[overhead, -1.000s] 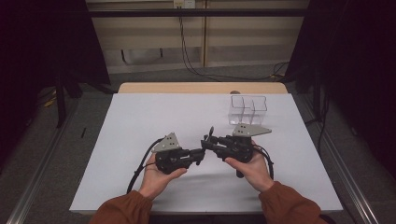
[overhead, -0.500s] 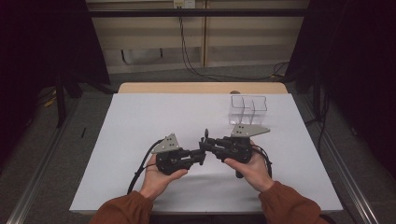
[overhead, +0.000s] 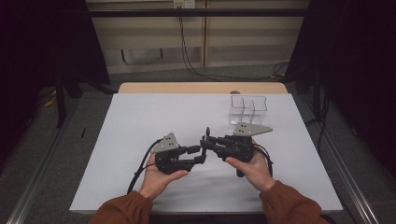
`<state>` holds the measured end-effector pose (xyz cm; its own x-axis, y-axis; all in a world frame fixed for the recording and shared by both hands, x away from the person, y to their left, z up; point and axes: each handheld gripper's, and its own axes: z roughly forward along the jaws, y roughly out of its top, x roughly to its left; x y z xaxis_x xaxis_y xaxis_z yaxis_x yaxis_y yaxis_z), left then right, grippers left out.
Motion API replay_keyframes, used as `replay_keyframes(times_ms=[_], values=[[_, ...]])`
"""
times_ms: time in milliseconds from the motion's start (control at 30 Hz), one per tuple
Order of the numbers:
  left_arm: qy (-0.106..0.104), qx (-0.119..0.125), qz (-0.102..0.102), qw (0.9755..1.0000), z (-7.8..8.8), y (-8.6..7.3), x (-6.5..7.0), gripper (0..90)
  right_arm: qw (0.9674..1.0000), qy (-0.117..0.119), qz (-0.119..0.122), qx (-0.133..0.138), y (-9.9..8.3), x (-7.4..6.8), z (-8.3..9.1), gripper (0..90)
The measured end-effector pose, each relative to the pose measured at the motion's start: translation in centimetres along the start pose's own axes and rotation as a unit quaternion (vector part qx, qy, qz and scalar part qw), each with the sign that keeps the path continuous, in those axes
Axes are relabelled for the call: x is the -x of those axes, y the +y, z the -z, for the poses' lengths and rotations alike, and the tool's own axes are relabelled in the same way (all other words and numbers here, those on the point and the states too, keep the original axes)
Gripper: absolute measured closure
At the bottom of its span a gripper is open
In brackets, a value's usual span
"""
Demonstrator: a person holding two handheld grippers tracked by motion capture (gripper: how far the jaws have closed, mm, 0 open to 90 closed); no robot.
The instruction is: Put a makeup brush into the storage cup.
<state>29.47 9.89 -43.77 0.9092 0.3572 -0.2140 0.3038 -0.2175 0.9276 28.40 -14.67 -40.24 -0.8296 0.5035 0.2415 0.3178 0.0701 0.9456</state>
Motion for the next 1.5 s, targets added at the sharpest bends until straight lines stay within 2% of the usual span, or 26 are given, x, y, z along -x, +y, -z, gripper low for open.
replay_keyframes(times_ms=[133,233,300,500,600,733,800,833,933,1033,1100,1233,1467,1500], values=[[0.011,0.003,0.008,0.9999,0.1,0.1,-0.1,39.9,1.0,0.001,0.0,-0.001,0.0,0.0,0.1,77.5],[0.032,-0.001,0.008,0.9994,0.3,0.2,-0.1,31.3,1.0,0.001,0.004,0.0,0.0,0.1,0.2,77.5],[0.039,-0.003,0.008,0.9992,0.4,0.2,-0.1,24.6,1.0,0.0,0.007,0.0,0.0,0.1,0.3,77.5],[0.052,0.002,0.006,0.9986,0.6,0.2,0.1,15.2,0.9997,-0.002,0.022,0.004,0.1,0.1,0.6,77.4],[0.049,0.003,0.003,0.9988,0.9,0.2,0.1,15.8,0.9997,-0.006,0.023,0.005,0.1,0.2,0.9,77.4],[0.058,0.0,0.004,0.9983,1.3,0.3,0.0,10.6,0.9996,-0.01,0.024,0.007,0.2,0.4,1.2,77.5],[0.074,0.001,0.015,0.9971,1.4,0.2,0.0,8.0,0.9996,-0.012,0.023,0.01,0.3,0.5,1.5,77.5],[0.069,0.004,0.02,0.9974,1.6,0.1,-0.1,8.1,0.9996,-0.012,0.023,0.011,0.3,0.5,1.7,77.5],[0.081,0.001,0.019,0.9966,1.9,-0.1,-0.1,6.8,0.9995,-0.017,0.024,0.011,0.3,0.6,2.1,77.5],[0.081,0.011,0.026,0.9963,2.3,-0.2,-0.1,5.2,0.9994,-0.022,0.024,0.013,0.3,0.8,2.5,77.5],[0.083,0.012,0.02,0.9963,2.5,-0.1,-0.1,3.6,0.9993,-0.026,0.023,0.014,0.3,0.9,2.8,77.5],[0.076,0.014,0.023,0.9968,2.8,-0.2,-0.3,3.8,0.9992,-0.029,0.022,0.015,0.2,1.1,3.1,77.5],[0.084,0.013,0.02,0.9962,3.1,-0.3,-0.4,3.8,0.9988,-0.039,0.024,0.019,0.2,1.3,3.8,77.5],[0.086,0.014,0.014,0.9961,3.4,-0.4,-0.4,3.8,0.9987,-0.041,0.023,0.021,0.2,1.4,4.0,77.5]])
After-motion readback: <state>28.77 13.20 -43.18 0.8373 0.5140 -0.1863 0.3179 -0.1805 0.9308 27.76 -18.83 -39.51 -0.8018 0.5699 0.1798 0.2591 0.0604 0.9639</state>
